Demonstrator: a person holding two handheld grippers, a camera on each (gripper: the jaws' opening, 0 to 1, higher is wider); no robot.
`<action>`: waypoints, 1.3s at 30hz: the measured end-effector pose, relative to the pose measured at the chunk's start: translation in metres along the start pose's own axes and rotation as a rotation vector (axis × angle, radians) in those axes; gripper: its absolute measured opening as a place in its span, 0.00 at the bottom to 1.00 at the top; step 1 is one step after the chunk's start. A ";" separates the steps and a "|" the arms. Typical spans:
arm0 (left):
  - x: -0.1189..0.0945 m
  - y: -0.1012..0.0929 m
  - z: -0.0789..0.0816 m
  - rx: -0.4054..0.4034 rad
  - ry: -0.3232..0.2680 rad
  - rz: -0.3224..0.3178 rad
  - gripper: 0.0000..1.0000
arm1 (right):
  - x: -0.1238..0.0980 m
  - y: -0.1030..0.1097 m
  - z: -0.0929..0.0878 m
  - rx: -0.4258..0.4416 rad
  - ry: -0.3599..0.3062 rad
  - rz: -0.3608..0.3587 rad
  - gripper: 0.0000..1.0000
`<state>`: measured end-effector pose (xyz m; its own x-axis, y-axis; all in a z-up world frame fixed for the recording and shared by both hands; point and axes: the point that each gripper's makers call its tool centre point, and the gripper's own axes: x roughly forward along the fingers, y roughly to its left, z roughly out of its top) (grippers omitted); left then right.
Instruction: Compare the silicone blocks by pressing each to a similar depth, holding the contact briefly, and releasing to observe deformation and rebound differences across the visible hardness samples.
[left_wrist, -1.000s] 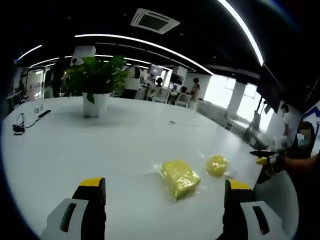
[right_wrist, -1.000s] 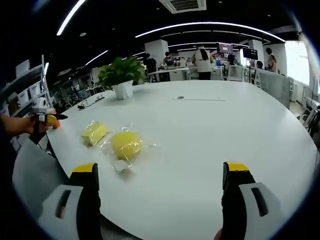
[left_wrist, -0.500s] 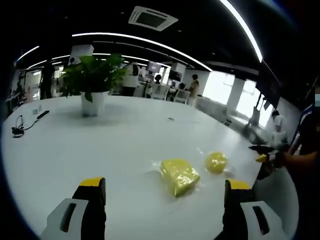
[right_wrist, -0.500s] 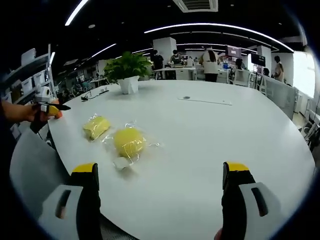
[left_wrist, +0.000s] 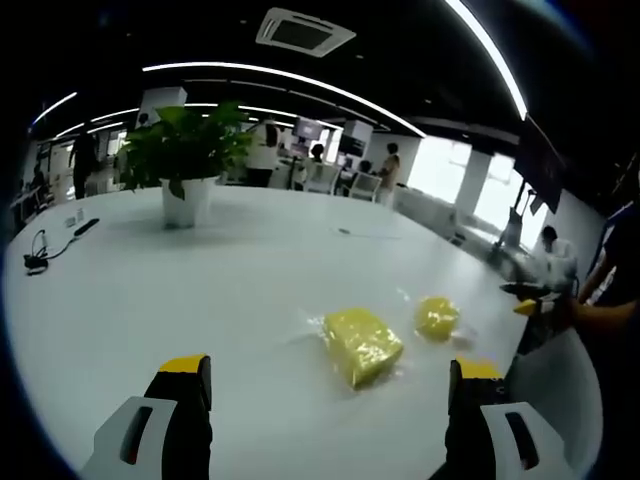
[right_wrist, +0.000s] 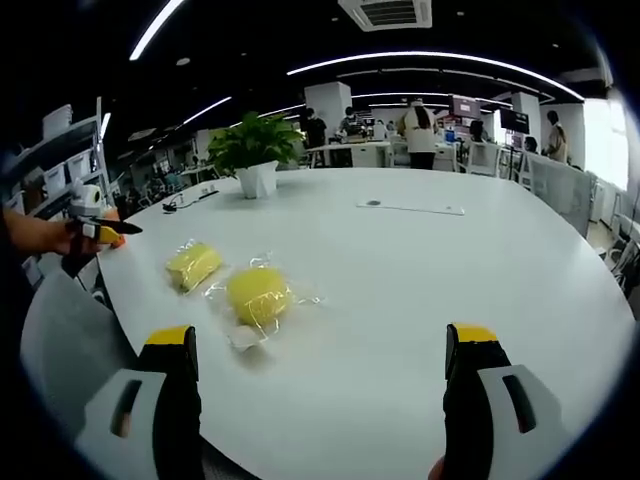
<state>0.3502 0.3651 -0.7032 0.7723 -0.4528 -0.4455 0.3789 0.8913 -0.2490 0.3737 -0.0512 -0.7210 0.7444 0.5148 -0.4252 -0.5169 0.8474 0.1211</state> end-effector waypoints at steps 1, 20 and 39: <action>0.001 0.000 0.000 0.005 0.004 0.001 1.00 | 0.000 0.000 -0.001 0.009 0.002 0.004 0.97; 0.020 0.027 0.026 -0.023 -0.009 0.027 1.00 | -0.005 -0.003 0.005 0.013 -0.013 0.006 0.96; 0.111 0.037 0.000 -0.455 0.046 -0.089 0.56 | -0.005 0.002 0.000 0.002 0.020 0.009 0.96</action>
<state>0.4498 0.3482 -0.7617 0.7197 -0.5366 -0.4406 0.1725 0.7528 -0.6352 0.3693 -0.0518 -0.7185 0.7310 0.5200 -0.4419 -0.5230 0.8428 0.1266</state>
